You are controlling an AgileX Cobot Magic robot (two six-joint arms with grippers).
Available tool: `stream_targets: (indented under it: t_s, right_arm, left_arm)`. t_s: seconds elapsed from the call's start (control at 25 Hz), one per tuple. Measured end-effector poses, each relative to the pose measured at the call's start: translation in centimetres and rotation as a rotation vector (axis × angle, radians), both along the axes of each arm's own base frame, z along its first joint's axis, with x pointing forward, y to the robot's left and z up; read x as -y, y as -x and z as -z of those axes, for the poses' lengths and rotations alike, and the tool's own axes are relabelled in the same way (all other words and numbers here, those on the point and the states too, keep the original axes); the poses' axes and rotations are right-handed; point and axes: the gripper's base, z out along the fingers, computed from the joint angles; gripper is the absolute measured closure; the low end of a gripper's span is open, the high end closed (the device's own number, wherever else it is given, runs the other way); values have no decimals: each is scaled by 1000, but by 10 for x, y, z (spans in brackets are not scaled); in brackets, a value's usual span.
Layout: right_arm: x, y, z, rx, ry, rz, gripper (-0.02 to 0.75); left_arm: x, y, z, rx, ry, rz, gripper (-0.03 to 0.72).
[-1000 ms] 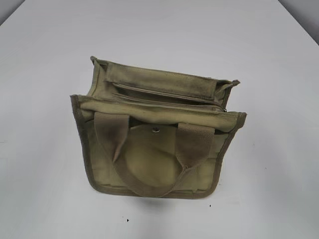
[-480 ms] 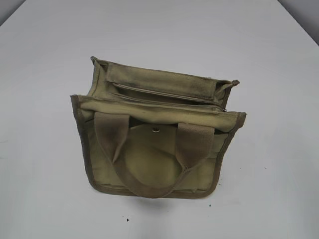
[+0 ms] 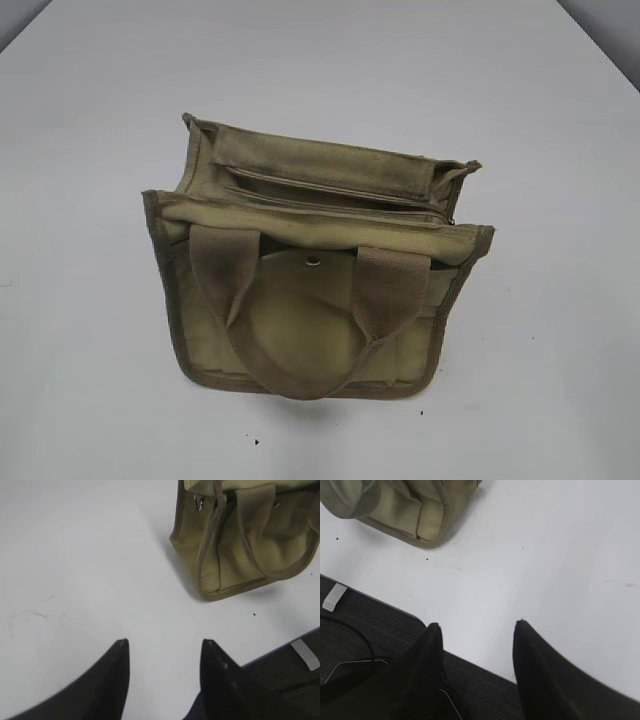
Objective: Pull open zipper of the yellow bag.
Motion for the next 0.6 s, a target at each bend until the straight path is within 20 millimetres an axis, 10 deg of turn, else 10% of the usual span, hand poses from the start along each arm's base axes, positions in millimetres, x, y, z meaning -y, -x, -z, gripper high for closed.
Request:
stream_targets:
  t_s: [0.6]
  right_arm:
    - [0, 0, 0, 4, -5, -3, 375]
  left_arm:
    - [1, 0, 0, -5, 11, 4, 326]
